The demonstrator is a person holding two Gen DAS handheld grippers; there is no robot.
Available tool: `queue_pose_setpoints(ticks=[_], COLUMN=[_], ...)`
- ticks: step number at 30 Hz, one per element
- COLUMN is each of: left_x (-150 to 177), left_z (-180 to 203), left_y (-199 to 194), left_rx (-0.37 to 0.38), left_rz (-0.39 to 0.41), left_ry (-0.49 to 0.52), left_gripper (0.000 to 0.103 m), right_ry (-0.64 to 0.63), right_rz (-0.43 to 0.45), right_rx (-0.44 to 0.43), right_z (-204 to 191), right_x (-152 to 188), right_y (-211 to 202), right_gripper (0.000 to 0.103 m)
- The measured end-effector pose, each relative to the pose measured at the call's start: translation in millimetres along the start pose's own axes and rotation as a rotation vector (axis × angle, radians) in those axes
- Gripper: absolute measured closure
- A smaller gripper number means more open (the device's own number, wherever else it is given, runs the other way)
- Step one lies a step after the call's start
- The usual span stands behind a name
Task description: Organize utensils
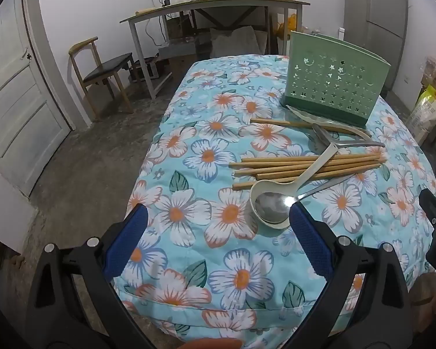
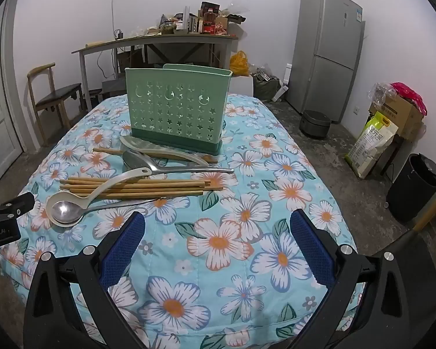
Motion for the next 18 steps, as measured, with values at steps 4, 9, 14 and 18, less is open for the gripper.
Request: queue_pose_setpoints(ticks=[4, 9, 14, 18], left_x=[0, 1, 2, 3], left_z=[0, -2, -11, -12], left_y=[0, -1, 2, 1], left_rx=[-0.002, 0.001, -0.006, -0.008], left_rz=[-0.004, -0.006, -0.009, -0.012], left_ry=[0.000, -0.005, -0.001, 0.000], left_gripper=[0.009, 0.009, 0.009, 0.009], right_ry=[0.000, 0.000, 0.000, -0.001], right_rz=[0.000, 0.001, 0.001, 0.001], right_rx=[-0.001, 0.000, -0.001, -0.001], right_z=[0, -1, -1, -2], right_x=[0, 0, 0, 0], right_y=[0, 0, 1, 0], right_gripper=[0.006, 0.006, 0.006, 0.006])
Point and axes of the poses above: each gripper's, at about its wrist camera, not at the fingertips, and y roughly the way its jaws point, z to its right, x to its underside, the point moved 10 cm from there along y, roughly the way its jaws point, and after that the axes turned 13 degrees about x, right-handed, at the moved point
